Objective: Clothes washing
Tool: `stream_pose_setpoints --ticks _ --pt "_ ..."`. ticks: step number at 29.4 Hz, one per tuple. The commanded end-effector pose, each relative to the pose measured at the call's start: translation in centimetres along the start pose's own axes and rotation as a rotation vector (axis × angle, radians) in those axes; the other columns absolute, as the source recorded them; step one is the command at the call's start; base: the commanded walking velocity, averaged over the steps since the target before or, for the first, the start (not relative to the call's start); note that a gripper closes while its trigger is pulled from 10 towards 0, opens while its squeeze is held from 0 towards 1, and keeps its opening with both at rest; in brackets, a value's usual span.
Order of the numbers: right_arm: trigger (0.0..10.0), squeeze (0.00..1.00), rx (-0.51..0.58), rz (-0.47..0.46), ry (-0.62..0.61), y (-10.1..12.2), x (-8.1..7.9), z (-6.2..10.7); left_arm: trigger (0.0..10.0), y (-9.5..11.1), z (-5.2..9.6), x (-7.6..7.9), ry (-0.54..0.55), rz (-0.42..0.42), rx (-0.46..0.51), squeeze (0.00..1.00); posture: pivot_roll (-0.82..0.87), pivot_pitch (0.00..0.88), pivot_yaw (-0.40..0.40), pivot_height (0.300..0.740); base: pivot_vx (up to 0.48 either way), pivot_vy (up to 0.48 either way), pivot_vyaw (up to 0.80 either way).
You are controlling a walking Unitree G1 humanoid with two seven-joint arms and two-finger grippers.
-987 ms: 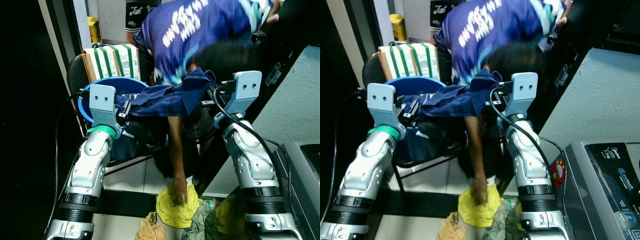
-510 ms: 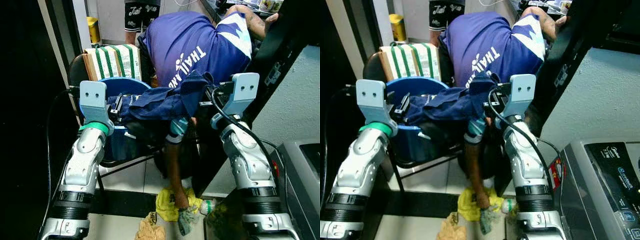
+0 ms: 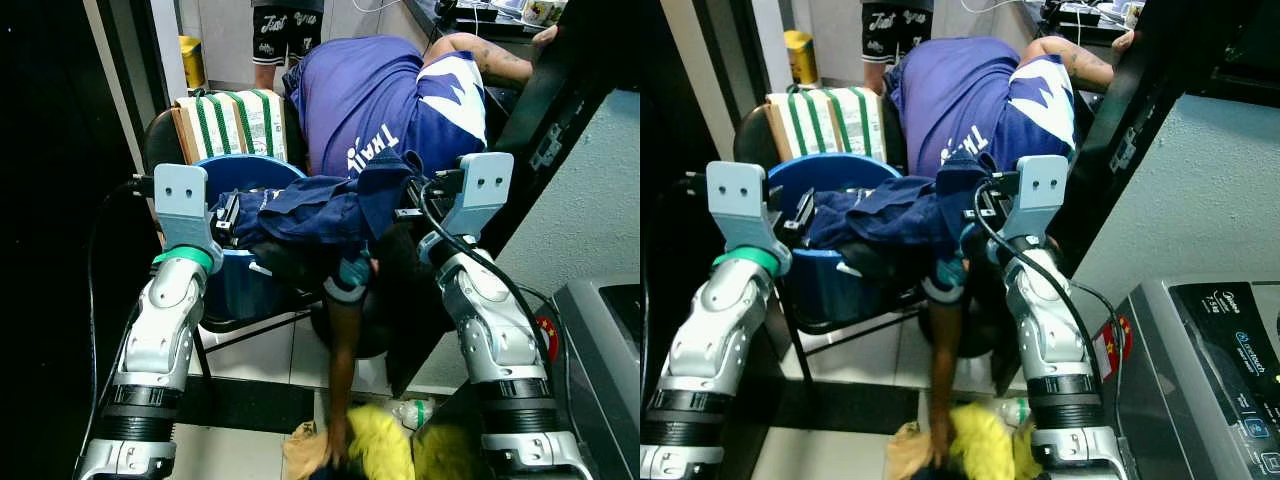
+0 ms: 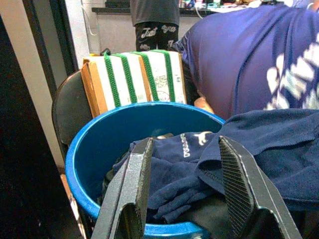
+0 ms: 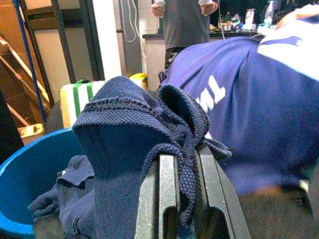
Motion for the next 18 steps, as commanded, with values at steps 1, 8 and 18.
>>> stream_pose_setpoints --ticks 1,8,18 --pt "10.0 0.0 -0.013 0.002 -0.013 -0.59 0.24 0.42 10.0 -0.04 0.2 0.32 -0.02 0.0 -0.006 0.0 0.04 0.0 -0.012 0.74 0.0 0.0 0.0" --pt "10.0 0.0 -0.018 0.0 -0.01 -0.85 0.17 0.75 10.0 -0.05 0.26 0.44 -0.036 0.017 -0.015 0.0 0.04 0.0 -0.013 0.74 0.0 0.0 0.0" --pt "10.0 0.0 -0.023 -0.005 -0.018 -1.02 0.38 0.96 10.0 -0.32 0.42 0.52 -0.042 0.033 -0.033 0.0 0.04 0.0 -0.018 0.74 0.0 0.0 0.0"
Point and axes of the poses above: a point about 5 cm out from each wrist's last joint towards the gripper, its own z axis pointing back from the gripper into the wrist, its own y axis along the axis of the wrist's last joint, x = y × z, the point moved 4 cm from there along -z, pointing out of the wrist towards the gripper, and after that the axes turned 15 degrees about z, right-handed, at the moved point
